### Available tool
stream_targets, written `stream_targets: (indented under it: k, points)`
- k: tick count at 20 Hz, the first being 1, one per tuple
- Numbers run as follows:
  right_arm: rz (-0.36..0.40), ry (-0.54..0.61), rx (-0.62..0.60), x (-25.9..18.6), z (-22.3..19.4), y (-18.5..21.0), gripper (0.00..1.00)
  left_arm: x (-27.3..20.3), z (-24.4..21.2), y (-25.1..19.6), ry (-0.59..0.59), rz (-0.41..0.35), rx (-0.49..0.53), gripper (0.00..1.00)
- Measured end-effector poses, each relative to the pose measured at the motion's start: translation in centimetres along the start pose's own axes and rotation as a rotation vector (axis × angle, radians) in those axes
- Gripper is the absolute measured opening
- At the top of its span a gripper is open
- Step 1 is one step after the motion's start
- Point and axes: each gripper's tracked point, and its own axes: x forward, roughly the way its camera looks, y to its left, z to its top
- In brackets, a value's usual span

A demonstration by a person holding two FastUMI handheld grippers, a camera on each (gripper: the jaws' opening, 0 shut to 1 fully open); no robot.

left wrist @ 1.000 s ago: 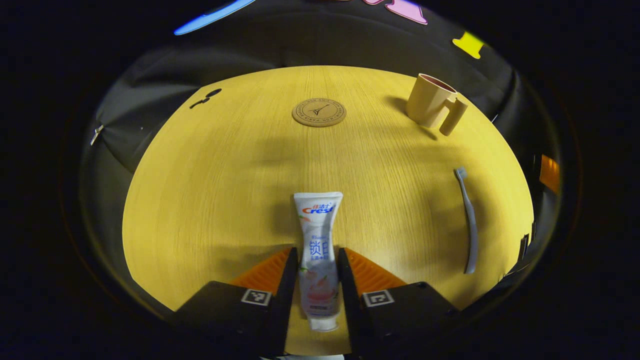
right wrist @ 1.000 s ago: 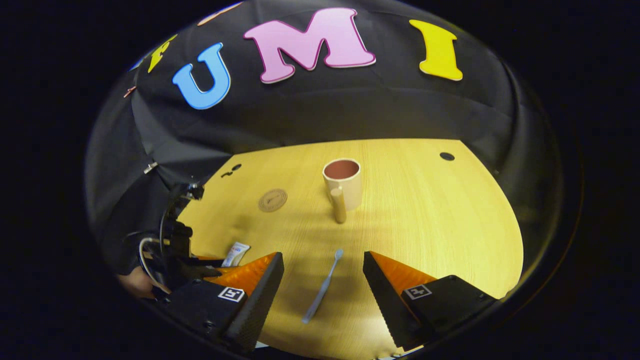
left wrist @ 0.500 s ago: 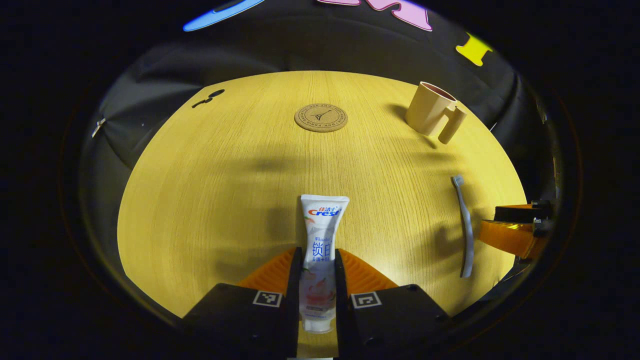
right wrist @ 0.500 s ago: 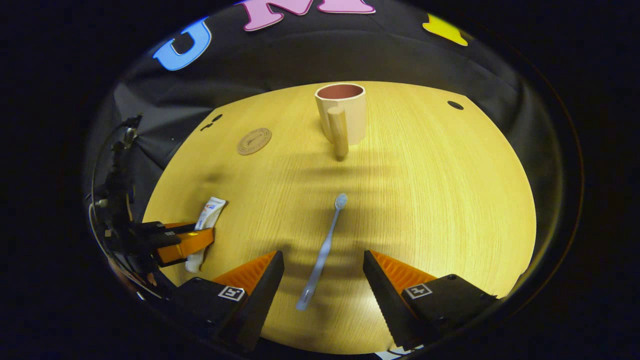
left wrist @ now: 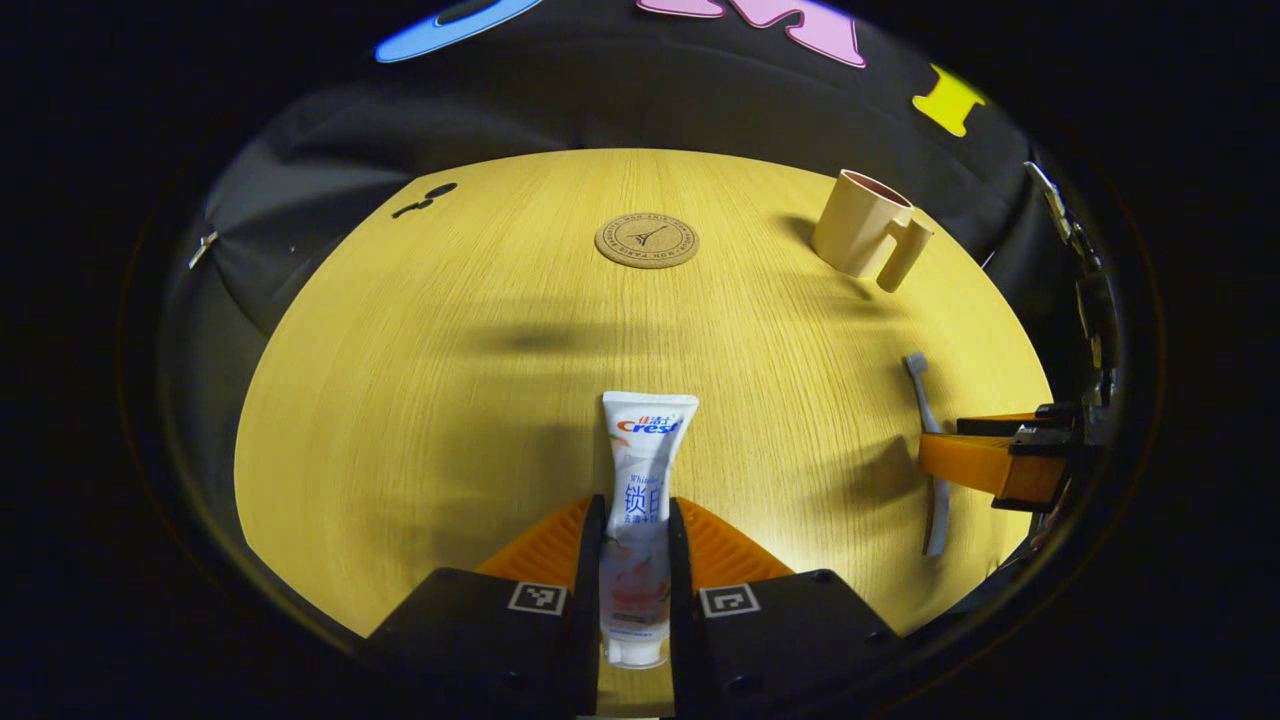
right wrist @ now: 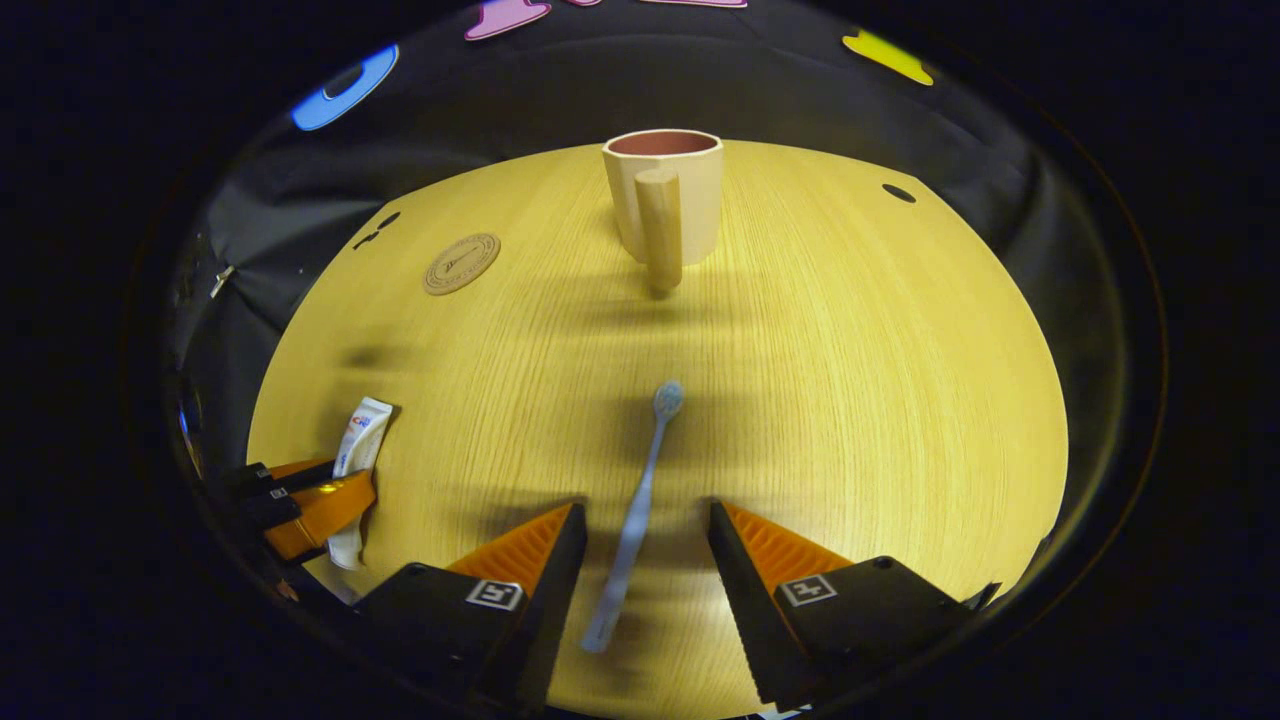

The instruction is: Put the toothbrush and toothpaste on the desktop into the cup, then pick up the cup and place it on the coaster on the desktop.

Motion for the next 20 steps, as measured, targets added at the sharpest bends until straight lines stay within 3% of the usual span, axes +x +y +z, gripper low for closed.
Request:
stream_targets:
  k: [2, 4, 5, 7, 9, 13, 17, 18, 19, 20]
  points:
    - [-0.03, 0.006, -0.016, 0.3, -0.2, -0.2, 0.7, 0.1, -0.1, 0.0, -0.006, 0.006, -0.003, 0.34]
    - [-0.057, -0.003, -0.045, 0.3, -0.4, -0.6, 0.49, 0.1, -0.1, 0.0, -0.006, 0.016, 0.003, 0.34]
    - [-0.062, -0.008, -0.046, 0.8, -0.4, -0.8, 0.25, 0.1, -0.1, 0.0, -0.008, 0.019, 0.007, 0.34]
    - [-0.042, 0.001, -0.029, 0.5, -0.3, -0.6, 0.22, 0.1, 0.0, 0.0, -0.011, 0.021, 0.012, 0.35]
    - [0.005, 0.012, -0.011, 0.6, -0.2, -0.1, 0.09, 0.1, -0.1, 0.0, -0.008, 0.023, 0.012, 0.34]
    - [0.082, 0.013, -0.017, 0.4, -0.1, 0.2, 0.06, 0.2, 0.0, 0.0, -0.018, 0.03, 0.007, 0.34]
    - [0.1, 0.004, 0.004, -0.1, -0.3, -0.9, 0.06, 0.0, 0.2, -0.2, -0.028, 0.009, -0.032, 0.34]
    - [0.106, -0.01, -0.001, -0.5, 0.0, -1.2, 0.06, -0.1, 0.0, -0.5, -0.02, -0.008, -0.05, 0.29]
    - [0.117, -0.027, -0.005, -0.8, 0.4, -1.4, 0.06, -0.6, -0.1, -0.6, -0.018, -0.021, -0.069, 0.38]
    - [0.122, -0.043, -0.012, -1.2, 0.7, -1.8, 0.06, -1.2, 0.1, -0.7, -0.029, -0.026, -0.087, 0.33]
